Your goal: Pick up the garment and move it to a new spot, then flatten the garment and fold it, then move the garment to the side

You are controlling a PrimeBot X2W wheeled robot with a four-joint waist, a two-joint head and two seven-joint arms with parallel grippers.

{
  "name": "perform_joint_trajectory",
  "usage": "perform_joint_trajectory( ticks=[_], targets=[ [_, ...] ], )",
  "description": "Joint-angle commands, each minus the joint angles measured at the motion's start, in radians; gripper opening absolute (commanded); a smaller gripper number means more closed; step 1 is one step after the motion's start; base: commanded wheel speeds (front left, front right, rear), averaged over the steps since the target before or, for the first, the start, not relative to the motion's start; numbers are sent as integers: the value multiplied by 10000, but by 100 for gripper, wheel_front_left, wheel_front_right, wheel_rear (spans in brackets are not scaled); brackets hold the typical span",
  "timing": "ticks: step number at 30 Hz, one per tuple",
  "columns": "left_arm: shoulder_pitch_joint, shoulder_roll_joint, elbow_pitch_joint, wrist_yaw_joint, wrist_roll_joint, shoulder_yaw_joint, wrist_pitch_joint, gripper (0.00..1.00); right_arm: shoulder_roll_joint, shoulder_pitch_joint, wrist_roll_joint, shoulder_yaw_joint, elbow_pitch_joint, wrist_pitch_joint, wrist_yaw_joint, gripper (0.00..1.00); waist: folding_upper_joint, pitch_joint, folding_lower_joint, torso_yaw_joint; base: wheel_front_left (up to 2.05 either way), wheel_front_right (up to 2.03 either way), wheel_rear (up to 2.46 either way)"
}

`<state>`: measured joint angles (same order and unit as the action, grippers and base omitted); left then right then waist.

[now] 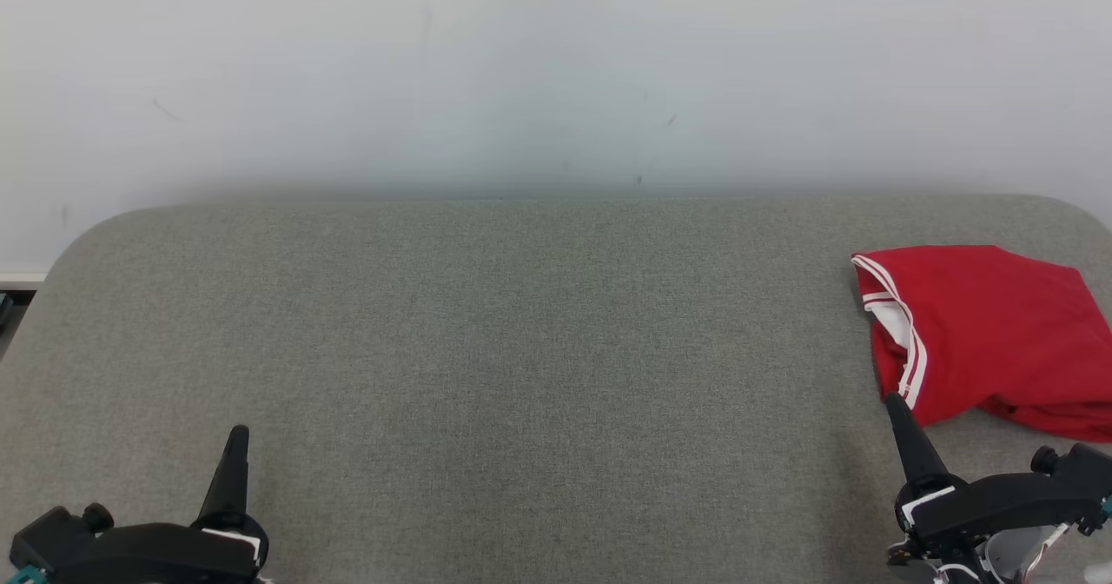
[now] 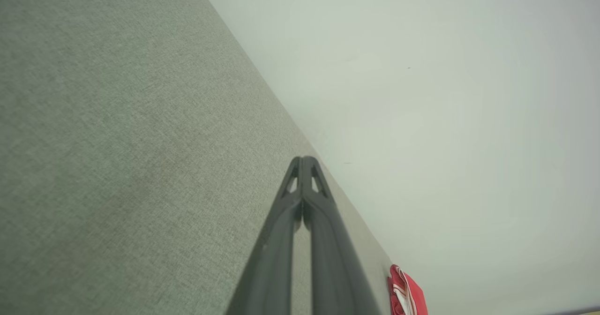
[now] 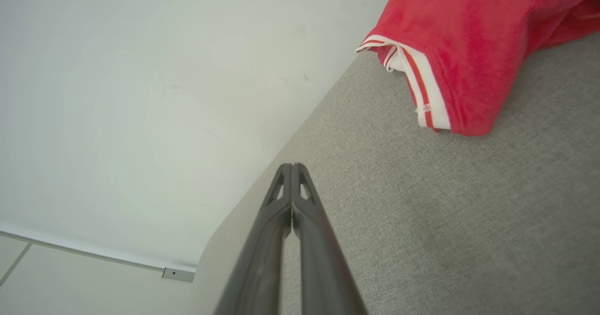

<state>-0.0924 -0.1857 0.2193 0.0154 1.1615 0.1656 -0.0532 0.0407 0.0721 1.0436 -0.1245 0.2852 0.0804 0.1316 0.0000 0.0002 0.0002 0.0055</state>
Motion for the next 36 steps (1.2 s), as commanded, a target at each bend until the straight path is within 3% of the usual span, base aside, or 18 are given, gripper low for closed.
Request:
perform_joint_trajectory(
  ticks=[1, 36],
  targets=[
    [-280, -1, -19, -126, 272, -182, 74, 0, 86, 275, 283, -67, -94, 49, -6, 0, 0, 1, -1, -2, 0, 0, 0],
    [-642, 772, 534, -905, 2731, -1374, 763, 0, 110, 621, 3298, -366, 2, 459, -8, 0, 0, 20, -1, -50, 0, 0, 0]
  ],
)
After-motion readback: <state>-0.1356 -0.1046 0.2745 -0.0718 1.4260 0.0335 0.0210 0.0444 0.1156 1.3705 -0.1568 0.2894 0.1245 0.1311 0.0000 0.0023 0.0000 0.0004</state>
